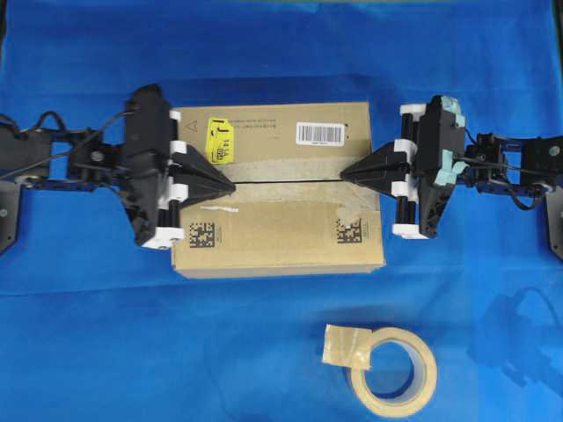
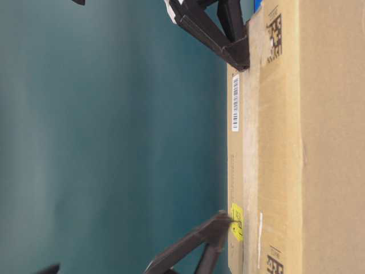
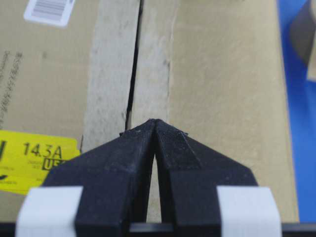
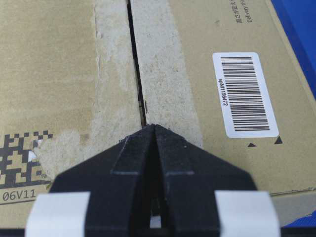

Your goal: Close the cardboard box.

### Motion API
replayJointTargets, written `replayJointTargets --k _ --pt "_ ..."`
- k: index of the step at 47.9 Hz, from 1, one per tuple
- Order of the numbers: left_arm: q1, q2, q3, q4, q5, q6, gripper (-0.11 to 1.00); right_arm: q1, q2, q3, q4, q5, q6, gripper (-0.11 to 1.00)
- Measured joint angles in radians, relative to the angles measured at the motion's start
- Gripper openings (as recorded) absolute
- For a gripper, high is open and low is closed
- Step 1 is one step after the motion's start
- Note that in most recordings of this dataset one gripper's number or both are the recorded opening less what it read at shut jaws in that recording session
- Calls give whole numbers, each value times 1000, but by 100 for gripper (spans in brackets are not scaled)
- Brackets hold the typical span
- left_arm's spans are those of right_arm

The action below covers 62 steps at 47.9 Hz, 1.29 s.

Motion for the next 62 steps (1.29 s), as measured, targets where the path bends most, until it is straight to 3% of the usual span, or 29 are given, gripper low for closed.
replayJointTargets --k 11,19,40,62 --pt "-18 -55 114 0 -204 5 0 0 2 0 0 -2 3 0" --pt "-20 -69 173 -2 -285 5 0 0 2 0 0 -3 5 0" --pt "0 -54 262 0 -396 8 0 0 2 0 0 -12 6 0" --pt "28 60 265 -3 -451 9 0 2 2 0 0 -14 6 0"
